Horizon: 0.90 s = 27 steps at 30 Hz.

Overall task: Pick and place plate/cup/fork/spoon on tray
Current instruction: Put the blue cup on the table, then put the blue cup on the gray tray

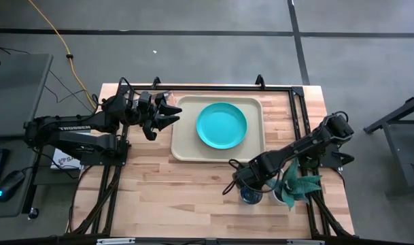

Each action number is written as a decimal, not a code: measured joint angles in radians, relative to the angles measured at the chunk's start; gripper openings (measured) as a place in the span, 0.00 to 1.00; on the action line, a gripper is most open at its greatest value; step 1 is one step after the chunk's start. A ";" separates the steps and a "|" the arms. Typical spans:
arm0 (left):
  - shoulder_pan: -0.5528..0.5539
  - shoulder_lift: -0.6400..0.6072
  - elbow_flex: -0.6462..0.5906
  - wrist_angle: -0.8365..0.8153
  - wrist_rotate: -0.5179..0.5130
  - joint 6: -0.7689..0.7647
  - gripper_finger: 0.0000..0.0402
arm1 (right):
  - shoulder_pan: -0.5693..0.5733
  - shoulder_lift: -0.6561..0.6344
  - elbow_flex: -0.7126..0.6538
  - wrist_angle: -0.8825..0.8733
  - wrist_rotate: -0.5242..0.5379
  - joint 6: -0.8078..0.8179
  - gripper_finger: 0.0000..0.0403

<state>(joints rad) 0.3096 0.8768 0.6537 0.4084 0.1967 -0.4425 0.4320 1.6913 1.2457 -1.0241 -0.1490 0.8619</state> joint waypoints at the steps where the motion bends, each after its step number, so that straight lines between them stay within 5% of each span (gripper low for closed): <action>1: 0.000 0.000 0.000 0.000 0.000 0.000 0.42 | 0.000 0.000 0.000 0.001 0.005 0.004 0.02; 13: 0.000 0.000 0.000 0.000 -0.002 0.000 0.42 | 0.000 0.000 0.000 0.000 0.010 0.021 0.04; 27: 0.000 0.000 0.000 0.000 -0.002 0.000 0.42 | -0.014 -0.002 0.018 -0.001 0.035 -0.028 0.33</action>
<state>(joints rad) 0.3096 0.8768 0.6537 0.4084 0.1947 -0.4423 0.4176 1.6897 1.2636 -1.0249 -0.1140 0.8338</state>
